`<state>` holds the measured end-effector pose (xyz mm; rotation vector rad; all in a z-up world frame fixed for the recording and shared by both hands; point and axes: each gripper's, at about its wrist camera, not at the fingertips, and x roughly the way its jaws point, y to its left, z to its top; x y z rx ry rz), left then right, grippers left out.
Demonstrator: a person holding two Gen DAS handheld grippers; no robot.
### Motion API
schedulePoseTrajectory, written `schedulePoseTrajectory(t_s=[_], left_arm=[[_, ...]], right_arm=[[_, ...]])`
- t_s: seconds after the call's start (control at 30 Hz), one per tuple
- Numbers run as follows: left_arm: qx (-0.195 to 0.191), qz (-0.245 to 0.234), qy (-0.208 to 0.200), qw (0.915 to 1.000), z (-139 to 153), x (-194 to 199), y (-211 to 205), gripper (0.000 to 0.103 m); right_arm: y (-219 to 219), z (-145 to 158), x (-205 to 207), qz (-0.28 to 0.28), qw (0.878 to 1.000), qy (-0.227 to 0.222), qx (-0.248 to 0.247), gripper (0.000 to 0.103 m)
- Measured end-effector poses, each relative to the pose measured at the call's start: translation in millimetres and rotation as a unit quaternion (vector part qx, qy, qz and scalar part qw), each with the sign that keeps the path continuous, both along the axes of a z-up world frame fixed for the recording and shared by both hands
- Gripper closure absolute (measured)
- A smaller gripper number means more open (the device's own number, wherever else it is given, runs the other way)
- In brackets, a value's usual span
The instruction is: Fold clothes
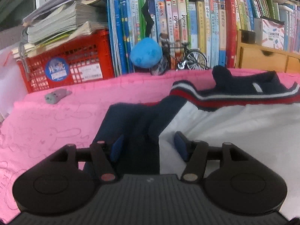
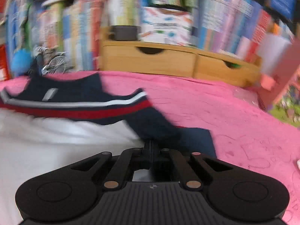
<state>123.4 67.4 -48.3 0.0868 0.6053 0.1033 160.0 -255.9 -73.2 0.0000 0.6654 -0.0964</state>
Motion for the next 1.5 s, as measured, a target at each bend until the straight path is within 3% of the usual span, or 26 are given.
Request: schedulePoseTrajectory(t_s=[0.03,0.13,0.23,0.3,0.57,0.6,0.67,0.73,0.83,1.0,1.07,1.17,1.27,1.43,1.5], left_arm=[[0.001,0.0,0.0,1.0,0.1,1.0,-0.3,0.041],[0.002,0.0,0.0,1.0,0.7,2.3,-0.6,0.041],[0.003,0.001,0.001,1.0,1.3,2.5,-0.8,0.041],[0.007,0.001,0.0,1.0,1.4,2.7,-1.7,0.041],[0.012,0.001,0.0,0.9999,1.8,2.9,-3.2,0.04],[0.01,0.0,0.001,1.0,1.7,3.0,-2.2,0.04],[0.006,0.002,0.002,1.0,1.6,3.2,-0.6,0.038],[0.001,0.004,0.003,1.0,1.5,3.5,1.0,0.037],[-0.002,0.004,0.003,1.0,1.7,3.5,1.1,0.037],[0.003,0.005,0.003,1.0,2.2,3.3,-1.0,0.037],[0.007,0.006,0.002,1.0,2.3,3.2,-2.4,0.037],[0.023,0.007,0.0,0.9997,2.8,2.9,-6.8,0.037],[0.023,0.004,-0.004,0.9997,3.9,1.6,-6.9,0.037],[-0.03,-0.032,-0.011,0.999,22.5,-23.0,0.1,0.037],[-0.06,-0.076,-0.02,0.995,38.4,-41.3,-0.1,0.037]], right_arm=[[-8.9,0.2,2.7,-0.008,1.0,0.0,0.02,0.103],[-10.8,7.0,2.5,-0.047,0.999,-0.005,0.01,0.103],[4.4,23.5,-16.8,-0.048,0.998,-0.042,0.002,0.092],[17.3,32.4,-24.1,-0.001,0.998,-0.059,0.031,0.09],[87.4,14.6,20.2,0.143,0.987,0.022,0.064,0.086],[93.5,12.8,26.0,0.152,0.985,0.029,0.071,0.089],[86.5,12.6,35.6,0.105,0.988,0.019,0.108,0.09],[91.7,13.5,6.3,0.104,0.989,0.009,0.106,0.084],[99.5,14.9,-37.6,0.104,0.989,-0.005,0.104,0.062],[112.5,17.2,-110.8,0.102,0.989,-0.029,0.1,0.053],[117.7,18.1,-140.0,0.102,0.989,-0.039,0.098,0.035],[125.5,18.4,-181.4,0.1,0.989,-0.052,0.095,0.036],[133.5,3.4,-188.7,0.084,0.992,-0.047,0.076,0.04],[137.9,-6.4,-198.9,0.082,0.993,-0.05,0.073,0.039],[135.4,-7.2,-198.9,0.079,0.992,-0.052,0.087,0.048]])
